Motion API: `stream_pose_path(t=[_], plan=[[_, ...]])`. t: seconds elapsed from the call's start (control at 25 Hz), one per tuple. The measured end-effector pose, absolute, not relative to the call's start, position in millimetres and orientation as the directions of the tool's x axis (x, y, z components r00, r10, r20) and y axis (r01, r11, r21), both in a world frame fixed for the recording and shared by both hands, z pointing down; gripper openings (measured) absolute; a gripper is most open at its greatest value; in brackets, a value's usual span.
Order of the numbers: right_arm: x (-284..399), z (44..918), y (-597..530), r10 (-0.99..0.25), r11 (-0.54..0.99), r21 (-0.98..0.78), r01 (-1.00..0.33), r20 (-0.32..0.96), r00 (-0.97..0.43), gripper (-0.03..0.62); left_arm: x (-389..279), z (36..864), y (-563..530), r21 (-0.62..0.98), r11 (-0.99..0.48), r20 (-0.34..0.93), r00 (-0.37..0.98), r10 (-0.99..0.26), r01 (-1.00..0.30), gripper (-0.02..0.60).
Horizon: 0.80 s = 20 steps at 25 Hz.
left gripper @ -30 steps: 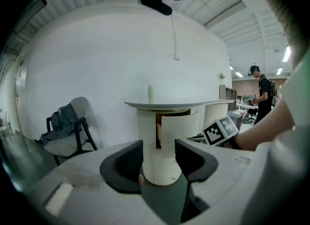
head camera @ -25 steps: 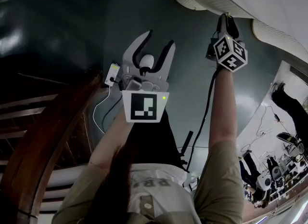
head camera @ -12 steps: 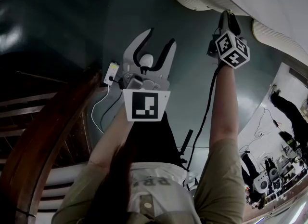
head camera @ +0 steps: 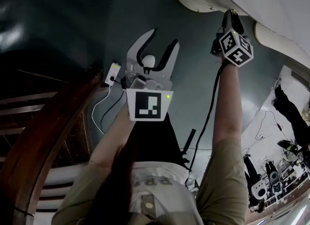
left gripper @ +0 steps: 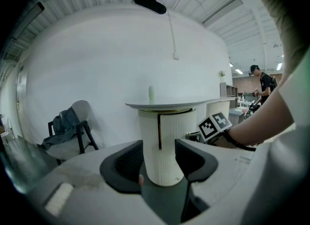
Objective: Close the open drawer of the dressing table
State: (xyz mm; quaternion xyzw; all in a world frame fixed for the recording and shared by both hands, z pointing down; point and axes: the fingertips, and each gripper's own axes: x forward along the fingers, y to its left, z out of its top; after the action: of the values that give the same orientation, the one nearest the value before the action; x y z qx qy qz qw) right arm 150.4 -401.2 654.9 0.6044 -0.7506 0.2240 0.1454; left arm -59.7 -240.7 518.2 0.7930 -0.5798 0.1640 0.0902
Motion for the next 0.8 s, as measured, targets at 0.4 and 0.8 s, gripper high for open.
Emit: stream_pose_path(t=[0.4, 0.8], plan=[[148, 653, -410, -0.846, 0.162, -0.156, -0.974, 0.487, -0.219, 0.107, -68, 519, -242, -0.049, -0.309, 0.356, 0.273, -0.894, -0.95, 0.218], [148, 650, -422, -0.858, 0.147, -0.157, -0.977, 0.47, -0.205, 0.107, -71, 519, -247, -0.057, -0.307, 0.348, 0.269, -0.898, -0.95, 0.218]])
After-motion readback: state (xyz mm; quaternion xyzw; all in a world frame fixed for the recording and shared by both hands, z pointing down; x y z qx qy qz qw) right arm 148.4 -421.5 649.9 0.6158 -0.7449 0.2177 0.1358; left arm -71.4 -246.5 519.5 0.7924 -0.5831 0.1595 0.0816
